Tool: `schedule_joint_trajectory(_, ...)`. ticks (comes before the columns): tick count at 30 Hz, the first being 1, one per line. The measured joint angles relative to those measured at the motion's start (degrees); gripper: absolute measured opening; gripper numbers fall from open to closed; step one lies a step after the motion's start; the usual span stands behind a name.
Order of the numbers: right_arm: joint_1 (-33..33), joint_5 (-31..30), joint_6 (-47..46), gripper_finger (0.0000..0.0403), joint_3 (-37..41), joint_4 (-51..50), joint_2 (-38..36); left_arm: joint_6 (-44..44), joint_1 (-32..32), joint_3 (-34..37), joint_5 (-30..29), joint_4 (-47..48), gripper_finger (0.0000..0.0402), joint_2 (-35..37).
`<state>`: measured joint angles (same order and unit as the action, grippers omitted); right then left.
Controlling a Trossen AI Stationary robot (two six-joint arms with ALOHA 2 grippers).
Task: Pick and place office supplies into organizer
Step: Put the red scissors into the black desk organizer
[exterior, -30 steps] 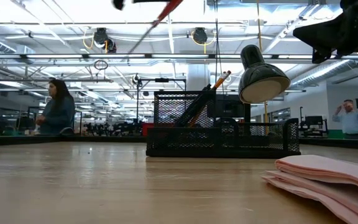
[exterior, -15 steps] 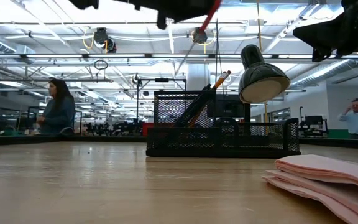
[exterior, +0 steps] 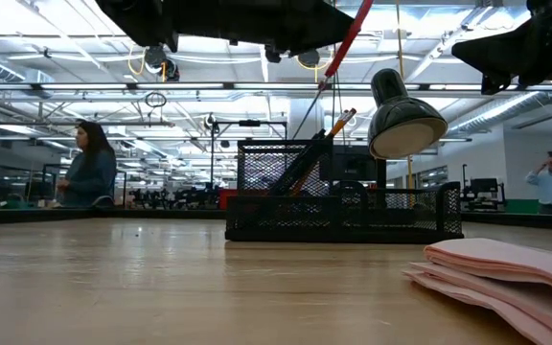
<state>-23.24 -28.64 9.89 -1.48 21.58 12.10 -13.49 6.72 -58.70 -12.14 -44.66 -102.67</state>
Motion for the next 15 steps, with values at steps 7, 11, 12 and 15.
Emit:
schedule_joint_trajectory(7,0.00,-0.05,0.00,0.0004,0.00,0.00,0.00,-0.34,0.07,0.00,1.45,2.60,0.0097,0.00)
schedule_joint_trajectory(11,0.00,-0.05,-0.15,0.0004,-0.02,0.00,0.00,1.16,0.04,0.02,2.01,4.32,0.0097,-0.02)
schedule_joint_trajectory(12,0.00,-0.05,-0.15,0.0004,0.00,0.00,0.00,0.81,0.15,0.02,2.68,4.19,0.0097,-0.02)
schedule_joint_trajectory(15,0.00,-0.05,-0.17,0.0004,-0.02,0.00,0.00,-1.37,0.72,0.02,3.23,3.83,0.0097,0.13)
